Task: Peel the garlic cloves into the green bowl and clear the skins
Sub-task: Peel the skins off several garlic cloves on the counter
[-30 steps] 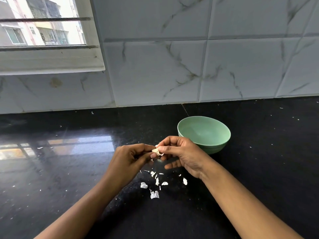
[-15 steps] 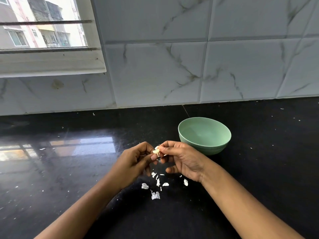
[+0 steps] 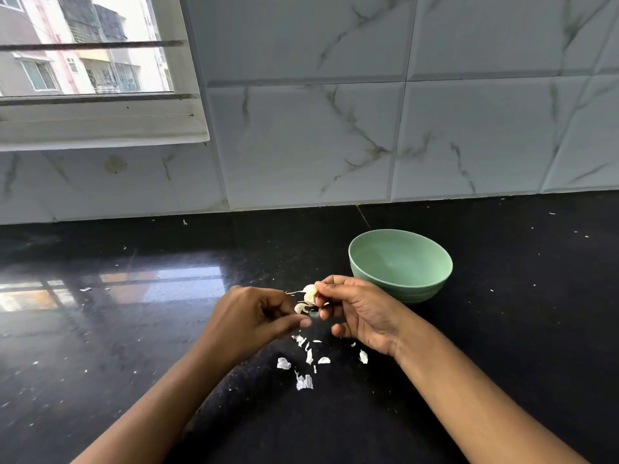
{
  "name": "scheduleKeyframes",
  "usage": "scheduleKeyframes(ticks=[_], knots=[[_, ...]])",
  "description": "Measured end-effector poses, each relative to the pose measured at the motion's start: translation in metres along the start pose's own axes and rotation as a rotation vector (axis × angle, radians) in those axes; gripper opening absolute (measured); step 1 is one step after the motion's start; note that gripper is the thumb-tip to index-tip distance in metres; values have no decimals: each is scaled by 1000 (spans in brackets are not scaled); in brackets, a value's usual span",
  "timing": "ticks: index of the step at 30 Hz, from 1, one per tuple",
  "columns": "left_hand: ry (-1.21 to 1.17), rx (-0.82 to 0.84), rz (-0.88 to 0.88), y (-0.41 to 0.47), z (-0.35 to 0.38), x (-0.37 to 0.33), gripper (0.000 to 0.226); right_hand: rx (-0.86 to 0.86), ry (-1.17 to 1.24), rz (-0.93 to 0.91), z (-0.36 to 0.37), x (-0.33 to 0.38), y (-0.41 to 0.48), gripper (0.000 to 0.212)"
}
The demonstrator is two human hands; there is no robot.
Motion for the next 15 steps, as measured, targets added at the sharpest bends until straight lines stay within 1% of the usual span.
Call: scheduleKeyframes(ticks=[1,2,3,4,6,9,10,12,13,15], knots=[[0,-25,-3,0,-1,0,46,-2,-1,3,0,0,0,19],[-27,-46,-7,0,-2,0,43,-5,-5,5,0,0,0,20],[-77,-61,-14,0,-1,0,36,-10,-12,7,0,0,0,20],[-135,-69,-19,0,0,0,29,-15,-22,9,1,0,0,20],[-262,-82,-48,1,4,-1,23,-19,-43,2,2,-1,0,19],[-514,-106,-165,1,8,0,18,-10,-74,-23,4,0,-1,11],[-600,-118,-215,1,7,2,18,-14,-93,-32,3,0,-1,16],[-717,-136,-311,2,4,8,19,-71,-162,-55,-1,3,-1,34],[-773,-134,-361,2,4,12,20,-112,-207,-77,-3,6,-1,38],[-875,-103,-460,1,7,17,22,-183,-273,-137,-6,11,-3,39]])
Point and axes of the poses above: each hand's wrist, its own y-axis towards the middle knuckle, its own z-axis out of the palm, x = y × z, the point moved 6 cm from there along y, towards the middle knuckle, and after that the axes turned 12 degrees about -y, right-handed, at the moved point
